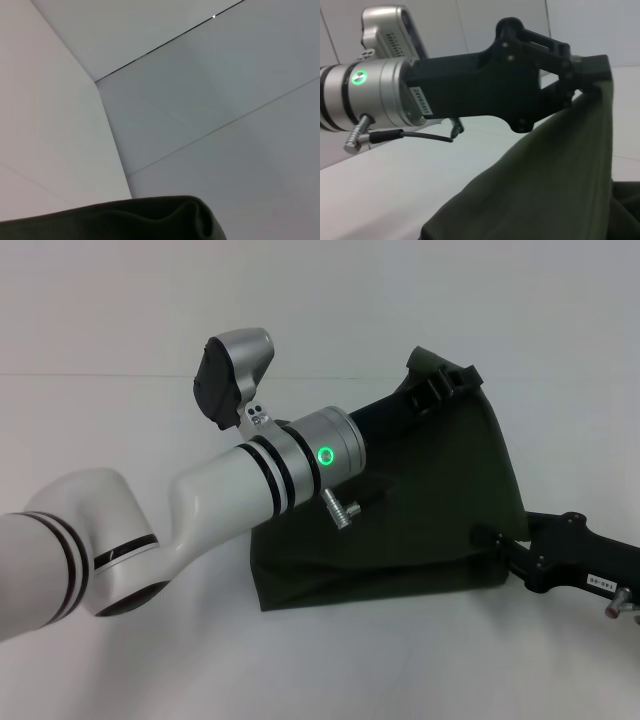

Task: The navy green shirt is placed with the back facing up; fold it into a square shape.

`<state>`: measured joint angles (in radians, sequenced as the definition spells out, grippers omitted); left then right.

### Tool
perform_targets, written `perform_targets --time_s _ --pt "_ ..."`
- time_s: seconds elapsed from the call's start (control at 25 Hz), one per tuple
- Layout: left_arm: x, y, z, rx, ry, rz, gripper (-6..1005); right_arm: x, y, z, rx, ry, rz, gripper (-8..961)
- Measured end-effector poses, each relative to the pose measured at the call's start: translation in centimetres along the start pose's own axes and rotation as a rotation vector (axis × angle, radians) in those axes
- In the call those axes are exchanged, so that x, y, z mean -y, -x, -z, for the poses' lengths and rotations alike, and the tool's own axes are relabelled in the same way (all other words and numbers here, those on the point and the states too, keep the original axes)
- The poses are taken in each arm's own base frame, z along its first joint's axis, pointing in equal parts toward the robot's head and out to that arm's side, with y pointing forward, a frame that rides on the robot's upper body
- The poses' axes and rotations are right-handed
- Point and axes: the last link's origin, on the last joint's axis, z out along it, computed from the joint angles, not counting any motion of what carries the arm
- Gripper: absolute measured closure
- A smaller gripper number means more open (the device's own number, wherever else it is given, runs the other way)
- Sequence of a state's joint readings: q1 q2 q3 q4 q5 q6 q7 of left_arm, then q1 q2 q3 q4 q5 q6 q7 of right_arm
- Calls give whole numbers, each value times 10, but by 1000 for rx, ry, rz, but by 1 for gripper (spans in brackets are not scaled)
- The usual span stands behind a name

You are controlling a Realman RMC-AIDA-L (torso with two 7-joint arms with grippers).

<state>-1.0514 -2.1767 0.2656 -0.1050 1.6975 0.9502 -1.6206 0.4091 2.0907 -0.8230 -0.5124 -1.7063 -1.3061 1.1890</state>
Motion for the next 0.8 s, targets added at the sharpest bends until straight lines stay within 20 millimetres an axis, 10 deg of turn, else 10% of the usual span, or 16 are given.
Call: perform_targets --time_s 0.68,0.8 --pt "-2 8 -6 -69 -19 -63 919 23 -6 40 166 -208 -147 258" --pt "-2 11 -6 -78 -23 -66 734 26 -7 46 206 -244 -180 135"
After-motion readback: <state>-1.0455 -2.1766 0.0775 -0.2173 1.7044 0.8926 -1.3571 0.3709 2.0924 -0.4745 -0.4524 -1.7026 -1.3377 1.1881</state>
